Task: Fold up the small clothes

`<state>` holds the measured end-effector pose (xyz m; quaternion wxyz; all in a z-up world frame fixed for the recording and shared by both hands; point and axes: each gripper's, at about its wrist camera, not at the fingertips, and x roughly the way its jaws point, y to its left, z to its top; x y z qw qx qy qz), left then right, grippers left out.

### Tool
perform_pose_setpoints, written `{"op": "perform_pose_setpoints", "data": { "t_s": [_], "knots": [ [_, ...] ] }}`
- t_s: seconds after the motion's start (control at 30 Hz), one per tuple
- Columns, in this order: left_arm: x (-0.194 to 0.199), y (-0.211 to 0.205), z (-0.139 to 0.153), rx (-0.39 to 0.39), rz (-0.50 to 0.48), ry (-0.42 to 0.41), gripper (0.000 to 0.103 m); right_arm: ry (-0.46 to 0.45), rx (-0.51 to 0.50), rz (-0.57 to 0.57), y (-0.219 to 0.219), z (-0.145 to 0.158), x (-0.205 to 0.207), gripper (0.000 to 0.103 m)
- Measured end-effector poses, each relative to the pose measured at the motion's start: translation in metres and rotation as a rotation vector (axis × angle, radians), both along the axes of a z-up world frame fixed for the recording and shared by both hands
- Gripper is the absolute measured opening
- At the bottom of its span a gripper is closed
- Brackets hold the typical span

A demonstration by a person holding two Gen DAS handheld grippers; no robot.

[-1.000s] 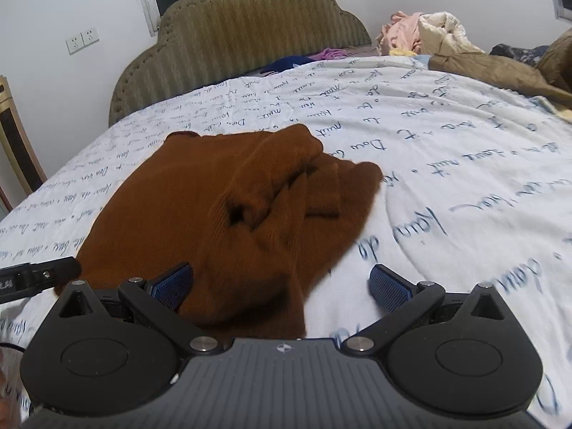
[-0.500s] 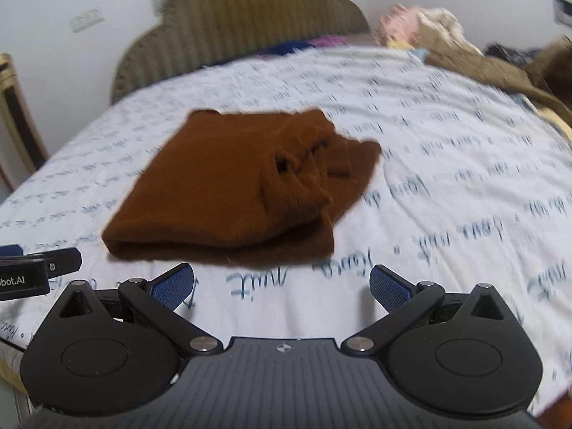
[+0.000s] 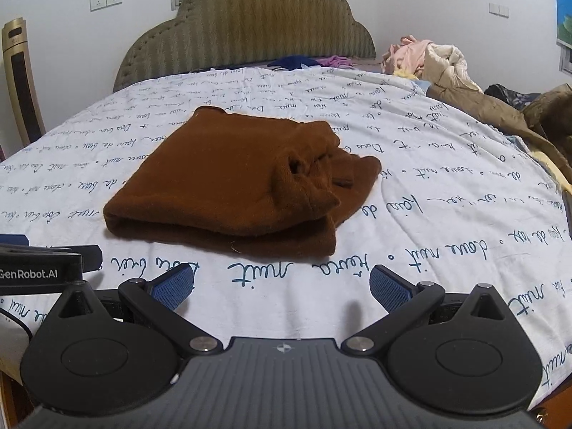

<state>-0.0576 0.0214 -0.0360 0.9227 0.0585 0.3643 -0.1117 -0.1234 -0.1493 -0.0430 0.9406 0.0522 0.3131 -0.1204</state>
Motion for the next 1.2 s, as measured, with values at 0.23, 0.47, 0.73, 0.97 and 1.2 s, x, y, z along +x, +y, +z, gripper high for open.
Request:
{"op": "perform_pose_setpoints", "data": {
  "t_s": [0.23,0.47,0.73,0.97,1.2],
  "knots": [
    [0.002,-0.001,-0.007,-0.002,0.006,0.025,0.099,0.013,0.01,-0.003,0.002,-0.004,0.0,0.103],
    [0.003,0.001,-0.01,-0.011,0.017,0.043,0.099,0.039,0.009,0.007,0.006,-0.011,0.001,0.103],
    [0.009,0.001,-0.018,0.0,0.028,-0.029,0.099,-0.015,-0.012,-0.002,-0.004,-0.011,0.004,0.103],
    [0.01,0.002,-0.036,0.005,0.021,-0.101,0.103,-0.045,-0.019,-0.057,-0.014,-0.04,0.021,0.103],
    [0.011,0.004,-0.039,-0.006,0.019,-0.115,0.103,-0.089,-0.084,-0.048,-0.007,-0.046,0.017,0.103]
  ]
}}
